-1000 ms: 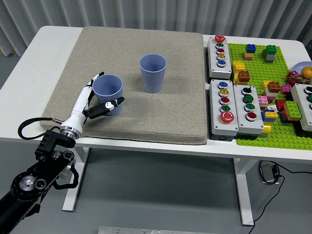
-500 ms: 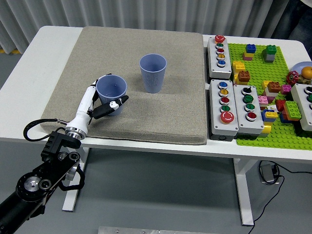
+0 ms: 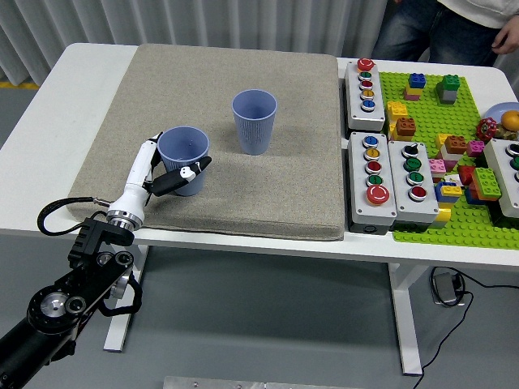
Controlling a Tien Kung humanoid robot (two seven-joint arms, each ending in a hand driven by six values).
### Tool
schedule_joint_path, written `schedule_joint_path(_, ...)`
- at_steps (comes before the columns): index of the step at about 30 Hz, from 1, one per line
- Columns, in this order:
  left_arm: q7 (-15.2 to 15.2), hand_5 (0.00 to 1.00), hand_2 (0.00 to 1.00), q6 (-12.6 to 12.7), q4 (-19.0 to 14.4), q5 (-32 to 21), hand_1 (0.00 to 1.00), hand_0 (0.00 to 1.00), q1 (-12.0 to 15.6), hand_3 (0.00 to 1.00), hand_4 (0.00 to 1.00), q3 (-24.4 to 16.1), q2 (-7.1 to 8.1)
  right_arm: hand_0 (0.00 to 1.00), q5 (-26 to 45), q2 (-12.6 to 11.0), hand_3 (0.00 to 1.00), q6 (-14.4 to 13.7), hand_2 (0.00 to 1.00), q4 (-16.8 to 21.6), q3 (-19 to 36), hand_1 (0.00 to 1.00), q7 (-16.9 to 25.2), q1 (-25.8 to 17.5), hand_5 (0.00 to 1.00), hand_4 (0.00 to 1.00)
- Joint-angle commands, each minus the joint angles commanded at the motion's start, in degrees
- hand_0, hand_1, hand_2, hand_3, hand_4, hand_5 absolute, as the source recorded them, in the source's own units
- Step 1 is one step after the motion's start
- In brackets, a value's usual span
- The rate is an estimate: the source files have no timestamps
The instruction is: Pick cup pour cup place
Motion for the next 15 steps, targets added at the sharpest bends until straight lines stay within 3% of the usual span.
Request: schedule_joint_path(15,-0.07,0.355,0.582,0.42,-2.90,4.40,0.540,0.587,-0.12,0.642,0.902,-0.56,0.93,0.692,0.00,-0.07,0.598,0.06,0.602,0.00,0.18,0.661,0.06,-0.33,0.253,0.002)
